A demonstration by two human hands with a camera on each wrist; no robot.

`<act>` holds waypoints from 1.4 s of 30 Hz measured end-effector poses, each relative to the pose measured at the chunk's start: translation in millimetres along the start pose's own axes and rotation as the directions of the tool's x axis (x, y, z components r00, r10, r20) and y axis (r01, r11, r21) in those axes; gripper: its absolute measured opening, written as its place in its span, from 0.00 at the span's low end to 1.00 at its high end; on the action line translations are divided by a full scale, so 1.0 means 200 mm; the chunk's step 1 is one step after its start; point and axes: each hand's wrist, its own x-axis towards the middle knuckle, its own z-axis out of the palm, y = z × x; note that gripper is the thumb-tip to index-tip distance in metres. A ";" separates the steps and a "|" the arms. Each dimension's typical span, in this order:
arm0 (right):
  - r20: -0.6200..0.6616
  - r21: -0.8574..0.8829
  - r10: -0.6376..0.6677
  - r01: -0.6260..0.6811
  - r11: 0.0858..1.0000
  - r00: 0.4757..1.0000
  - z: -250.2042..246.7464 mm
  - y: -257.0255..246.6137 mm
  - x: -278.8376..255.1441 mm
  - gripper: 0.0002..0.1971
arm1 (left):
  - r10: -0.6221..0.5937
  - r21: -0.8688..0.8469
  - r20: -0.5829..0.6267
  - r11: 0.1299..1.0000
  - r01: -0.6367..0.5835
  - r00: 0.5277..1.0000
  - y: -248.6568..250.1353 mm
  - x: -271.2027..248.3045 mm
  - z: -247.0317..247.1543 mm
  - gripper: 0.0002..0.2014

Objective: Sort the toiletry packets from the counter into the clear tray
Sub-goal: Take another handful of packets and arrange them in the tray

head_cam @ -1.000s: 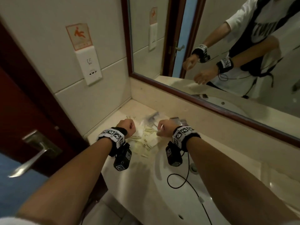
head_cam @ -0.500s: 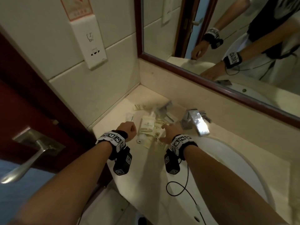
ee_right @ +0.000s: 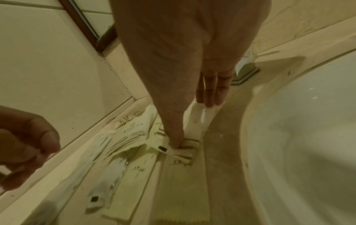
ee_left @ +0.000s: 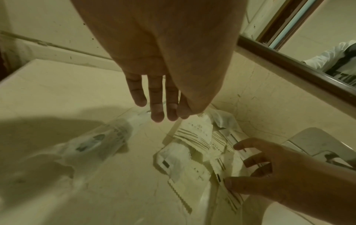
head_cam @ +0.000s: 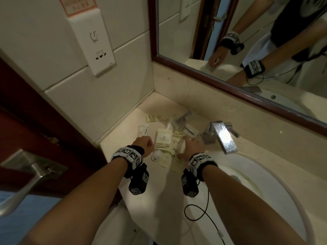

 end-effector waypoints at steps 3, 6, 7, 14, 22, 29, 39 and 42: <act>0.034 -0.010 -0.011 0.012 1.000 0.999 0.00 0.00 0.01 0.38 | 0.021 -0.007 0.015 1.000 -0.021 1.000 0.02 0.02 0.01 0.03; 0.066 0.023 -0.024 0.022 0.999 0.998 0.01 0.00 0.01 0.34 | 0.034 -0.023 0.011 0.999 -0.034 0.999 0.03 0.05 0.02 0.07; 0.066 0.016 -0.027 0.026 1.000 0.997 0.01 0.00 0.01 0.34 | 0.036 -0.026 0.012 0.999 -0.036 0.999 0.04 0.06 0.03 0.10; -0.013 0.117 -0.025 0.027 0.993 1.000 0.00 0.02 -0.03 0.37 | 0.045 0.034 0.046 0.998 -0.046 0.998 0.05 0.11 0.11 0.13; -0.104 0.339 0.061 -0.022 0.940 0.993 -0.06 0.05 -0.06 0.16 | 0.011 0.080 0.026 0.997 -0.013 1.000 0.08 0.14 0.17 0.23; -0.181 0.415 0.078 0.004 0.910 0.980 -0.17 0.07 -0.10 0.14 | -0.023 0.078 0.014 0.997 0.022 1.000 0.11 0.17 0.20 0.25; -0.247 0.515 0.116 0.029 0.857 0.962 -0.21 0.12 -0.09 0.17 | -0.031 -0.091 -0.047 0.996 0.027 0.998 0.09 0.23 0.23 0.30; -0.263 0.499 0.118 0.030 0.866 0.958 -0.19 0.13 -0.09 0.16 | -0.049 -0.195 -0.040 0.980 0.041 0.998 0.08 0.25 0.22 0.34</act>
